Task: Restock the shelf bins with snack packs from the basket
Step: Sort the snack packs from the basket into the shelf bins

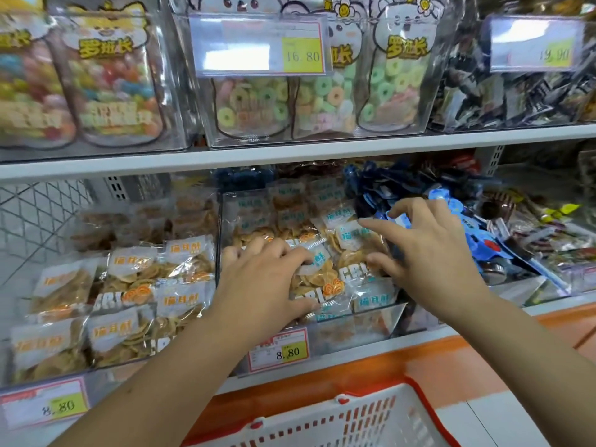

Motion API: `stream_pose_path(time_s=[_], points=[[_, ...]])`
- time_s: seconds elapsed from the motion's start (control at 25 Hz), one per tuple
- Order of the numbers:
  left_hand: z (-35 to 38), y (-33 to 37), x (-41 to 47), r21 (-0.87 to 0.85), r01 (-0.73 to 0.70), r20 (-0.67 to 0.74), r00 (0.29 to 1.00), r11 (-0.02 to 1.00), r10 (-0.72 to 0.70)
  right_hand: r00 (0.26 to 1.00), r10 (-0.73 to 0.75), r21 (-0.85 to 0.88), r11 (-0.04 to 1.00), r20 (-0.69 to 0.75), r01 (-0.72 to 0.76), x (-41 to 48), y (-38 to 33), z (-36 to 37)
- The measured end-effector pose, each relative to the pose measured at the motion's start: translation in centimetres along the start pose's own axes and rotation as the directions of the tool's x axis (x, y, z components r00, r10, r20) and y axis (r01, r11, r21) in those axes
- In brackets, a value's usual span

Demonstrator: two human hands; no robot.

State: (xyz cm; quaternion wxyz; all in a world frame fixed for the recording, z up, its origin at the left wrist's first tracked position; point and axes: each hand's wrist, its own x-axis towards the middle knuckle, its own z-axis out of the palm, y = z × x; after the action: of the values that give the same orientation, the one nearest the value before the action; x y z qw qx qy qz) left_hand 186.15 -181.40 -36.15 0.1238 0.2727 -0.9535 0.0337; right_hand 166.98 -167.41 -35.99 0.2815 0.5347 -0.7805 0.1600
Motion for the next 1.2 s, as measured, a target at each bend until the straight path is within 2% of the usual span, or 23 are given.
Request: stream_pose_path(time_s=[0.08, 0.24, 0.36, 0.48, 0.56, 0.64, 0.72, 0.8, 0.96, 1.04, 1.12, 1.2], points=[[0.1, -0.1, -0.1, -0.002, -0.029, 0.002, 1.000, 1.000, 0.029, 0.998, -0.058, 0.049, 0.997, 0.003, 0.057, -0.3, -1.3, 0.0], [0.3, 0.0, -0.5, 0.031, -0.121, 0.038, 0.992, 0.992, 0.120, 0.959, -0.042, 0.101, 0.995, 0.280, 0.014, -2.7, -3.1, 2.1], [0.5, 0.2, -0.9, 0.030, -0.135, 0.071, 0.989, 0.990, 0.132, 0.931, -0.031, 0.130, 0.991, 0.364, -0.018, -3.5, -3.1, 1.7], [0.0, 0.0, -0.9, -0.039, -0.144, 0.125, 0.981, 0.989, 0.148, 0.932, -0.053, 0.175, 0.985, 0.359, -0.012, -3.2, -3.5, 1.0], [-0.9, -0.9, 0.1, -0.234, -0.067, 0.121, 0.988, 0.970, 0.098, 0.960, -0.004, 0.187, 0.981, 0.279, -0.051, -2.7, -3.7, 0.4], [-1.3, -2.0, 1.7, -0.386, 0.048, 0.052, 0.998, 0.921, -0.031, 0.967, -0.012, 0.178, 0.983, 0.256, -0.035, -2.2, -4.5, -0.3], [-1.2, -2.8, 4.0, -0.389, 0.116, 0.034, 0.993, 0.914, -0.111, 0.908, -0.101, 0.188, 0.982, 0.406, 0.025, -2.2, -5.2, -0.5], [-1.0, -3.0, 6.5, -0.300, 0.128, 0.158, 0.984, 0.945, -0.083, 0.825, -0.131, 0.215, 0.977, 0.550, 0.011, -2.7, -5.2, -0.3], [-0.9, -3.3, 10.4, -0.274, 0.147, 0.445, 0.895, 0.951, -0.010, 0.777, -0.143, 0.218, 0.976, 0.613, 0.008, -3.2, -4.5, -0.5], [-0.8, -3.9, 11.3, -0.303, 0.162, 0.531, 0.847, 0.939, 0.025, 0.778, -0.160, 0.213, 0.976, 0.608, 0.035, -3.4, -4.3, -0.4], [-0.9, -4.2, 11.8, -0.368, 0.177, 0.489, 0.872, 0.913, 0.028, 0.779, -0.167, 0.214, 0.976, 0.605, 0.043, -3.3, -4.4, -0.2], [-1.3, -4.2, 12.2, -0.392, 0.177, 0.381, 0.924, 0.903, -0.016, 0.783, -0.171, 0.233, 0.972, 0.598, 0.034, -3.2, -4.3, -0.2]])
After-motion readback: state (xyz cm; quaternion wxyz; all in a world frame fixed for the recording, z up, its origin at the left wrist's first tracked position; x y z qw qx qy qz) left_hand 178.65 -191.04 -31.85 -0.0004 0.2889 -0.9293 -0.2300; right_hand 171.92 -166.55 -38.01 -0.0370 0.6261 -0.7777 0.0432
